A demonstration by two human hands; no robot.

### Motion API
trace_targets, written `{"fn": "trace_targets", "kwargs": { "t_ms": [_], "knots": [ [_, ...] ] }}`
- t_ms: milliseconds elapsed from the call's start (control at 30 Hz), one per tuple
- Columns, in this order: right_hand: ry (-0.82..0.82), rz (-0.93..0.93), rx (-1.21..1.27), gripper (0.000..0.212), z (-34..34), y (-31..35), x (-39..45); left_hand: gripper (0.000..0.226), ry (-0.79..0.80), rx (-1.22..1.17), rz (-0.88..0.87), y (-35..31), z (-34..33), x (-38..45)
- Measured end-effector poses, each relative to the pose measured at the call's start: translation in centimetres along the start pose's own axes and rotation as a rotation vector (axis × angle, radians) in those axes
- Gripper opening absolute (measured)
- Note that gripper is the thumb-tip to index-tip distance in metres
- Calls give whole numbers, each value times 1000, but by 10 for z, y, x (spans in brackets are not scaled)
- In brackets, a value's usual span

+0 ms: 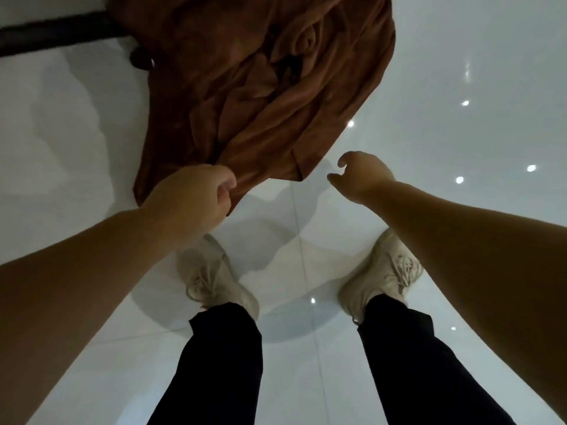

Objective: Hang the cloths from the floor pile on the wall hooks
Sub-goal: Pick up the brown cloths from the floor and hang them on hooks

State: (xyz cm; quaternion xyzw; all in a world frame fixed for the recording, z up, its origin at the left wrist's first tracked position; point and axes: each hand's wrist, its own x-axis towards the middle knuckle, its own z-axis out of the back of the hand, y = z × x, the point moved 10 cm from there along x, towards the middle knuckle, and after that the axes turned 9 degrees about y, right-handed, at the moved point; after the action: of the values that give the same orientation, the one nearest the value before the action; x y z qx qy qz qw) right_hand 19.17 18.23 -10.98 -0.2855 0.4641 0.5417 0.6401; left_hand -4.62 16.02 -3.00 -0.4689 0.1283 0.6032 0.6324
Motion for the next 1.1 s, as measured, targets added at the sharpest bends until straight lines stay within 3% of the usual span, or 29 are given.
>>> {"fn": "trace_targets", "kwargs": {
  "t_ms": [167,300,467,767,933,1100],
  "knots": [
    [-81,-124,355,45,-37,-5,60,19,3,13,-50,27,-25,53],
    [-255,-154,645,39,-44,1,76,19,4,-7,-81,29,-28,72],
    [-255,-72,735,27,-26,14,57,18,24,-40,-95,15,-10,64],
    [-278,168,632,17,108,34,-86,18,-63,-64,-103,-77,92,-13],
    [-312,306,633,14,218,68,-213,19,-165,-68,-112,-160,193,-95],
    [-283,394,590,21,306,95,-355,19,-316,-52,-229,-246,299,-192]
  ]
}}
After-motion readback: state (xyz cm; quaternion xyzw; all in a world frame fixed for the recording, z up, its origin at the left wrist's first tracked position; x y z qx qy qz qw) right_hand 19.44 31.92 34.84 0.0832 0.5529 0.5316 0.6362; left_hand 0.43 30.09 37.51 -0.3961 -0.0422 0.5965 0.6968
